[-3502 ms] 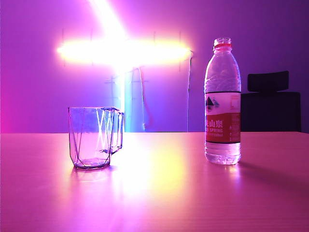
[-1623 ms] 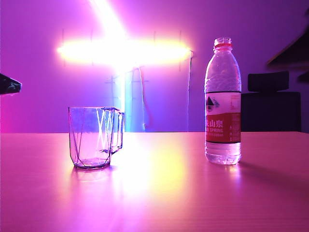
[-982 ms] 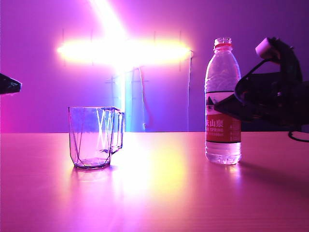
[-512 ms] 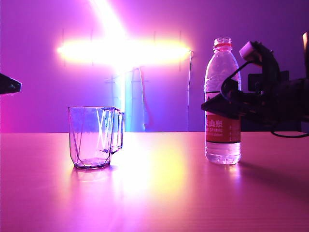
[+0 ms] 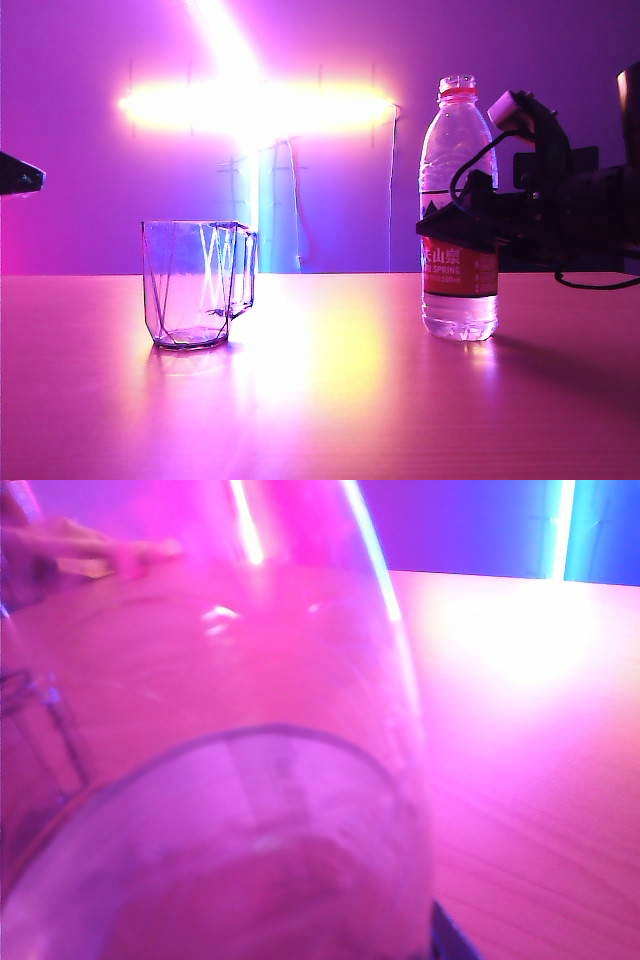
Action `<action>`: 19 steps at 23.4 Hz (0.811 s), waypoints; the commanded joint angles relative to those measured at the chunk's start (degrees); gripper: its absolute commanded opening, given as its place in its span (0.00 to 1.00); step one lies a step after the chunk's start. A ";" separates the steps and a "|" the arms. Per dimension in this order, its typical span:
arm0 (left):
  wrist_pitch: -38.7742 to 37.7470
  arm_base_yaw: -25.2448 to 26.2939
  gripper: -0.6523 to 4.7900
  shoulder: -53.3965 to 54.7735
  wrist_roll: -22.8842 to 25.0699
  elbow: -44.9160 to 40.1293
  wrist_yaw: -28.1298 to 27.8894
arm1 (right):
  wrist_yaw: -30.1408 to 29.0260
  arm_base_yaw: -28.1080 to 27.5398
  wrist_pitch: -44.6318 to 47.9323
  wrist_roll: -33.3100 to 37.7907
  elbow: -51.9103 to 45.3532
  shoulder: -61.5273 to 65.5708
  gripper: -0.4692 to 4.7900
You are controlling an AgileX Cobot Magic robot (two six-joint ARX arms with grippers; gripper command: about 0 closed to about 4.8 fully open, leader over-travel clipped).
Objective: Pick up the mineral water bottle on the table and pour water into the mug until it's half full.
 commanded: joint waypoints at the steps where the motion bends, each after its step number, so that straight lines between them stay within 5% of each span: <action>1: 0.74 0.04 0.12 0.09 -0.15 0.24 0.02 | -0.50 0.15 0.74 0.26 0.11 -0.17 0.74; 3: 0.74 0.11 0.12 0.09 -0.15 0.24 0.02 | -0.50 0.15 0.79 0.24 0.11 -0.17 0.60; 12: 0.74 5.01 0.12 0.02 -0.15 0.24 0.04 | -0.72 0.17 5.38 -0.48 0.85 -2.56 0.59; 16: 0.72 10.34 0.12 -1.20 -0.15 0.24 0.02 | -0.61 3.26 -4.31 -5.51 5.51 -7.06 0.59; 19: 1.31 13.79 0.12 -3.39 -0.15 0.24 -0.02 | 1.42 8.83 -21.27 -15.65 12.09 -9.20 0.59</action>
